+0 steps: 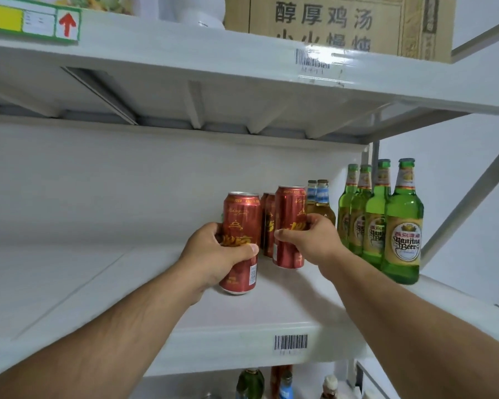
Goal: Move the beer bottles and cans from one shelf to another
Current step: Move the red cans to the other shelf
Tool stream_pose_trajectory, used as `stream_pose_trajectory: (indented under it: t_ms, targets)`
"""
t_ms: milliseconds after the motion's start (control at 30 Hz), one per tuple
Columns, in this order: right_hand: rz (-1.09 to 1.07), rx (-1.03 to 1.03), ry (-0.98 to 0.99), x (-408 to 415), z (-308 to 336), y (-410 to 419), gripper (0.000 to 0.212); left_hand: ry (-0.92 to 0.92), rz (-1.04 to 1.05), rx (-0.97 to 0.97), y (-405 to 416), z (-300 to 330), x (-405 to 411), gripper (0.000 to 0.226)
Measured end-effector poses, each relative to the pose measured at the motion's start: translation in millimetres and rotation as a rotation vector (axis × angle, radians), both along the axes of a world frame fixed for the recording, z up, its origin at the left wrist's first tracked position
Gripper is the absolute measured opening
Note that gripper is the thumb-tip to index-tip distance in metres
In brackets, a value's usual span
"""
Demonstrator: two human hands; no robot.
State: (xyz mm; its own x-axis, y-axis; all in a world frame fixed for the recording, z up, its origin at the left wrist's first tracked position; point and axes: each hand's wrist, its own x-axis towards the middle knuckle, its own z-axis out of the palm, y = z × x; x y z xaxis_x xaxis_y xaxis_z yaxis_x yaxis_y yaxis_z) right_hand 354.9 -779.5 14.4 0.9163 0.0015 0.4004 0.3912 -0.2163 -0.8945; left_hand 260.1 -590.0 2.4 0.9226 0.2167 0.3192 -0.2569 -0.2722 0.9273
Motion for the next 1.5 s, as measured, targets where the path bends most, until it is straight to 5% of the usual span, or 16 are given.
stream_pose_trajectory:
  t_ms: [367, 700, 1500]
  targets:
    - [0.000, -0.064, 0.076, 28, -5, -4, 0.048, -0.026, 0.062, -0.030, -10, 1, 14, 0.049]
    - [0.038, -0.040, 0.093, 37, -14, -3, 0.064, -0.020, 0.051, -0.026, -18, 0, 19, 0.051]
    - [0.068, -0.165, 0.150, 23, -5, -15, 0.047, -0.022, 0.036, -0.042, -46, 6, 13, 0.043]
